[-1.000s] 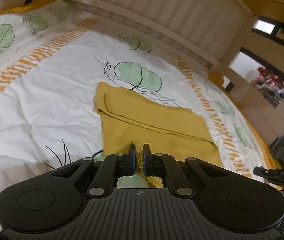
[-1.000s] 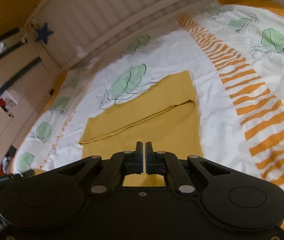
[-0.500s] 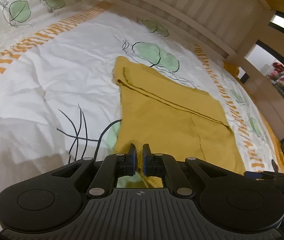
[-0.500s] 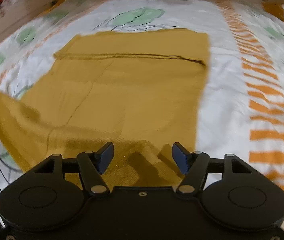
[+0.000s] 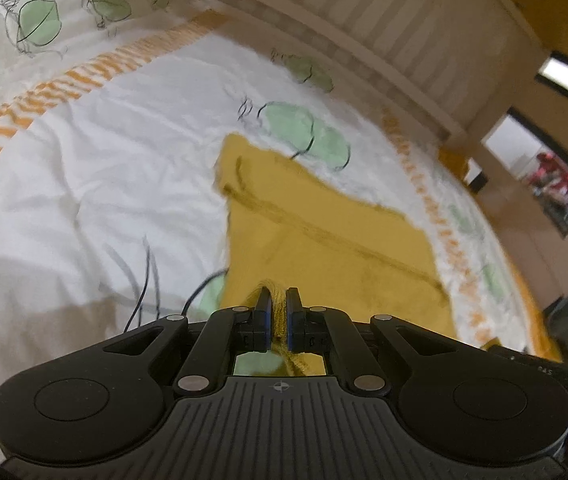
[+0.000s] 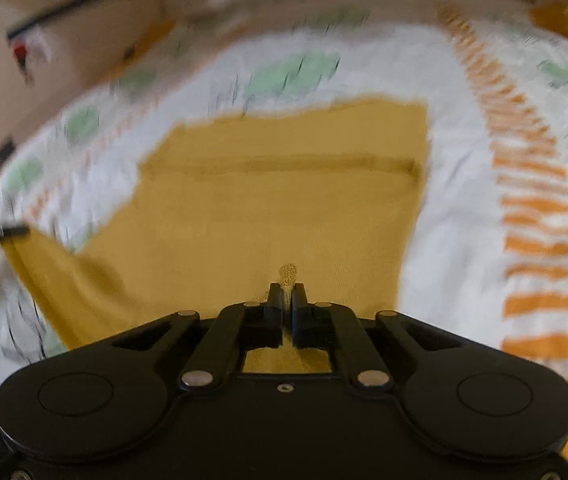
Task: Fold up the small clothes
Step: 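Lift the hem with both tools and fold it over onto the collar, then open both tools to release the folded hem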
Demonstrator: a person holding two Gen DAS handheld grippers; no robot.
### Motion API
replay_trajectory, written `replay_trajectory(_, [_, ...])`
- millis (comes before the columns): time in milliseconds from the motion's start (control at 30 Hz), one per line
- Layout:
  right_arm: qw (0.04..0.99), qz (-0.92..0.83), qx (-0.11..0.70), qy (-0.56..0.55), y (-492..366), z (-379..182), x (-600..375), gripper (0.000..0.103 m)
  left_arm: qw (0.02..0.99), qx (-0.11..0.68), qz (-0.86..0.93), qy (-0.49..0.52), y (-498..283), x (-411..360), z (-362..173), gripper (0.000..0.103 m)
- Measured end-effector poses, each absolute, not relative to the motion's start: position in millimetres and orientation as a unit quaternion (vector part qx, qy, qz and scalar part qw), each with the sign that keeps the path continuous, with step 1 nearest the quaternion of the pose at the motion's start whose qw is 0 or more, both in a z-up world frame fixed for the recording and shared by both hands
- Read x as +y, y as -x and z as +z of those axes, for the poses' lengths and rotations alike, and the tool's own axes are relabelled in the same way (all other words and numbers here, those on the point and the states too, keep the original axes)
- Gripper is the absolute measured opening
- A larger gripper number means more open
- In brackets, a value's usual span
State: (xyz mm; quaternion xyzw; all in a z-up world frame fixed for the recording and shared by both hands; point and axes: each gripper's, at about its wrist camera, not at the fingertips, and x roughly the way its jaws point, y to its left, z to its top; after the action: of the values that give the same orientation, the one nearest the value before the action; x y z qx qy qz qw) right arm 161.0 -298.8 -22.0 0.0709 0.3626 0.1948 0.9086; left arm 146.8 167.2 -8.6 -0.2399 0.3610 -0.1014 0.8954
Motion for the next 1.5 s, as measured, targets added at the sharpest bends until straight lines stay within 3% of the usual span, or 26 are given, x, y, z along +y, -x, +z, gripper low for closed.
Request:
replay_trajectory(200, [0.941,0.165,0.274,-0.112,-193.6,16.4,-318.9,0.010,0.903,0.327,-0.114,0.254,-188.0,174.3,20.5,0.006])
replay_trajectory(433, [0.956,0.134,0.237,-0.111,-256.5,22.4,-321.6,0.010,0.912,0.308,-0.116,0.245,-259.5,170.2,31.7,0.006])
replay_trajectory(833, [0.950,0.072,0.279,-0.122,-377.4,-33.2,-322.6,0.010,0.898,0.367,-0.083,0.227,-392.9,157.4,-25.7,0.006])
replay_trajectory(1200, [0.940,0.036,0.322,-0.110,-422.6,-84.0,-315.4,0.011,0.892,0.387,-0.041,0.230,-437.7,159.1,-68.2,0.007])
replay_trajectory(1267, [0.940,0.026,0.322,-0.107,-425.2,-87.8,-315.2,0.020,0.896,0.381,-0.030,0.225,-440.1,161.5,-66.1,0.008])
replay_trajectory(1333, [0.941,0.008,0.321,-0.107,-425.6,-88.9,-317.7,0.021,0.903,0.375,-0.021,0.210,-438.0,162.6,-61.2,0.008])
replay_trajectory(1433, [0.943,-0.004,0.311,-0.117,-420.1,-85.2,-323.6,0.036,0.911,0.369,-0.019,0.186,-430.4,162.0,-52.3,0.027])
replay_trajectory(1500, [0.946,-0.002,0.303,-0.115,-410.5,-78.7,-325.2,0.038,0.916,0.366,-0.027,0.164,-422.0,156.6,-46.4,0.027])
